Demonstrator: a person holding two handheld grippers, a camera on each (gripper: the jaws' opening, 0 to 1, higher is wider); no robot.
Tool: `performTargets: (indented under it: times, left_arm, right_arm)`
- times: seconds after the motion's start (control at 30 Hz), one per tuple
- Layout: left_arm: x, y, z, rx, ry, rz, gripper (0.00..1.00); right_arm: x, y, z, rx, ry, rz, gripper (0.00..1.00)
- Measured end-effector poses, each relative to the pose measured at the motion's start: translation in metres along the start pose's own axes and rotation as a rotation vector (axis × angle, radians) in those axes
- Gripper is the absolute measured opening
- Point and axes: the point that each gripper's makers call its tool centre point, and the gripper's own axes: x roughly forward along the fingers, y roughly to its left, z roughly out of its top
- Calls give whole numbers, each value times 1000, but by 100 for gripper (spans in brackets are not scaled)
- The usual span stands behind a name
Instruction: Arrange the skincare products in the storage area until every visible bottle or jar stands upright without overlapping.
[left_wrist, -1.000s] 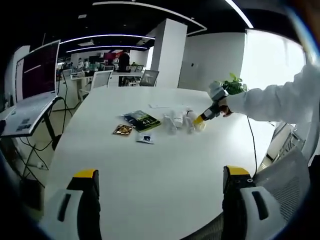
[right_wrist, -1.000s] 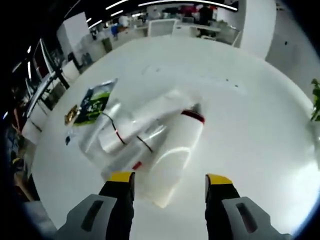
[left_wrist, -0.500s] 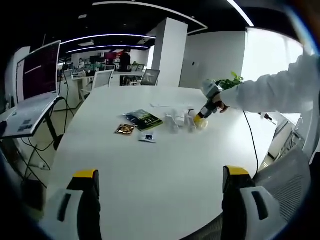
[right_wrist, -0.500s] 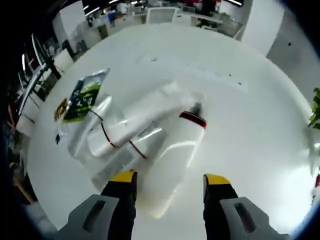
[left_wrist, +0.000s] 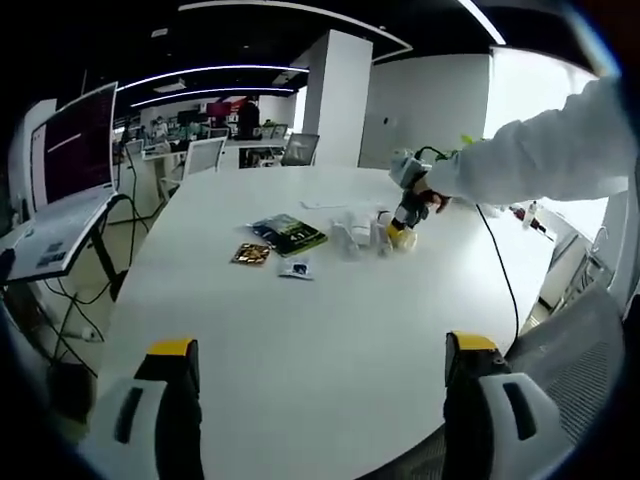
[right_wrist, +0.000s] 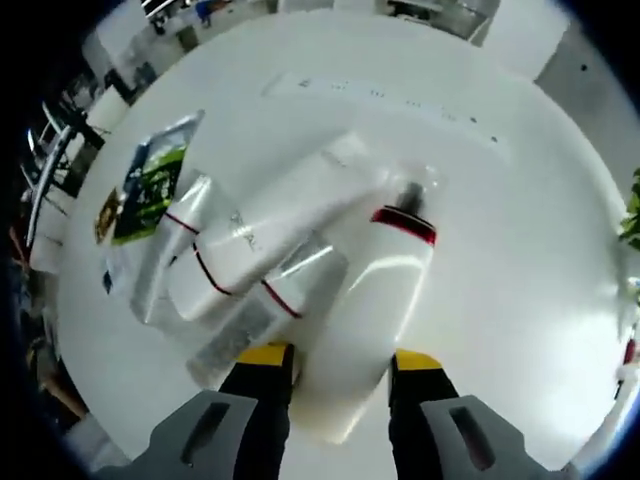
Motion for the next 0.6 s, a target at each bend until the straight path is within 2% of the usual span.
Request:
performTargets:
  times: [0.3,0.6]
  left_arm:
    - [-1,0,1,0,-4,0,98]
    - [0,1,-1,2,4,-2,97]
  right_arm:
    - [4,-6,3,-6,9,15,38]
    - [7,-11,6,77,77,0,35]
